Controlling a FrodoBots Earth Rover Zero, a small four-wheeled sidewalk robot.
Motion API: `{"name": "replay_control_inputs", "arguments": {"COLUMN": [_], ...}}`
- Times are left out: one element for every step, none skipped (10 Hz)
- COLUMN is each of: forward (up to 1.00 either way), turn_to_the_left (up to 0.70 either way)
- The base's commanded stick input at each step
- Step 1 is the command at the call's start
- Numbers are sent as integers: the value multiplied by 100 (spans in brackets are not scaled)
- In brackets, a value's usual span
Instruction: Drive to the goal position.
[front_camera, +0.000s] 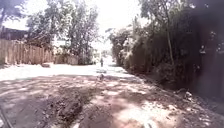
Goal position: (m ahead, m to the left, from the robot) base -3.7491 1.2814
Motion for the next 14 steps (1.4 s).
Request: {"name": "replay_control_inputs", "arguments": {"forward": [10, 0, 0, 0, 0, 0, 0, 0, 0, 0, 0, 0, 0, 0], "turn_to_the_left": [0, -21, -50, -70, -70, -70, -70, -70, -70, -70, -70, -70, -70, -70]}}
